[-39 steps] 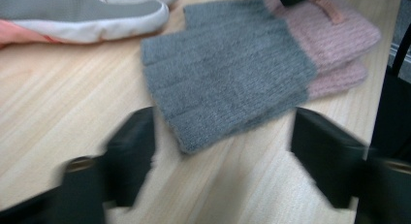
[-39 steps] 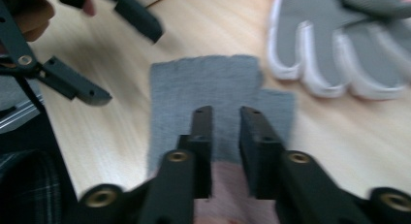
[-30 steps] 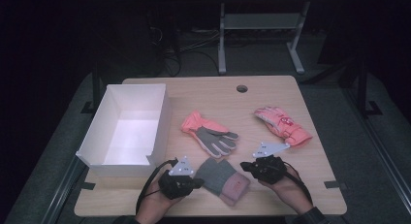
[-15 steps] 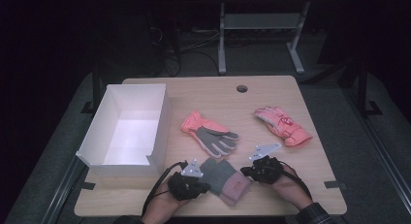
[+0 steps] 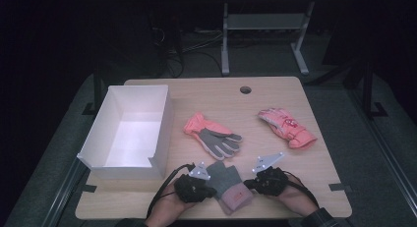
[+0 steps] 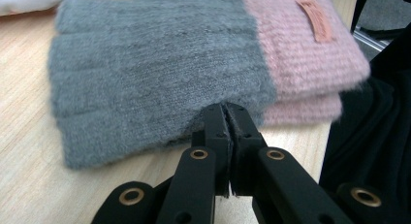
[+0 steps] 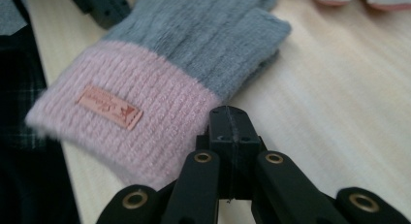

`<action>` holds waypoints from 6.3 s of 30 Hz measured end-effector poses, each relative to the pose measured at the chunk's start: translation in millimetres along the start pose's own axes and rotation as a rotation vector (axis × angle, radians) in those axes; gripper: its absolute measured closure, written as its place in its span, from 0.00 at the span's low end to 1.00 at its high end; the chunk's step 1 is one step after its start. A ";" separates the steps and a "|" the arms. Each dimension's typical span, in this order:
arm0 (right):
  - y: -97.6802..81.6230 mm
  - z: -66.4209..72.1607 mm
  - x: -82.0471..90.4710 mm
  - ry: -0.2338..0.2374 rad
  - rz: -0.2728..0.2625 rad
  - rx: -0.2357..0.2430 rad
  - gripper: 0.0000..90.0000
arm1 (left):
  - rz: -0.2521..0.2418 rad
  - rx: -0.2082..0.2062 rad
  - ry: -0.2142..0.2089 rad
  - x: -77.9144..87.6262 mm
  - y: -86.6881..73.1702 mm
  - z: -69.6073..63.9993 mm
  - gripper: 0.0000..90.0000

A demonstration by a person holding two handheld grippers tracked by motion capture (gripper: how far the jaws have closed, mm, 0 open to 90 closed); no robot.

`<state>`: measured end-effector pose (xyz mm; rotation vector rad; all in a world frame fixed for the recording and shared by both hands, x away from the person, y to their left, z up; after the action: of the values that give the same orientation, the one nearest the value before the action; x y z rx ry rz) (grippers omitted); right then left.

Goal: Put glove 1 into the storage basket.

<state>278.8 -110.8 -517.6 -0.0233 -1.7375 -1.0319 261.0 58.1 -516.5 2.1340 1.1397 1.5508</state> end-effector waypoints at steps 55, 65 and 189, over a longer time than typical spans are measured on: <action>-3.1 27.3 12.4 0.064 -0.029 0.020 0.94 | -0.056 0.039 -0.001 -9.3 70.1 56.8 0.87; -25.1 -21.2 36.5 -0.093 -0.050 -0.146 0.48 | -0.045 -0.011 -0.040 -8.6 78.7 40.4 0.38; -49.4 -77.1 36.7 -0.335 -0.101 -0.288 0.11 | -0.219 0.466 0.492 247.7 -37.3 184.5 0.69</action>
<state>298.4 -207.4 -514.7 -0.3090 -1.8868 -1.4097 438.9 302.6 -442.9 1.8197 1.9921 1.9034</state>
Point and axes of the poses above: each handheld gripper's, and its own axes: x roughly backward along the jaws, y roughly out of its top, z roughly to its left, the point moved 8 cm from there along -x, roughly forward along the jaws, and after that the axes turned 15 degrees about -y, right-handed, at the moved point
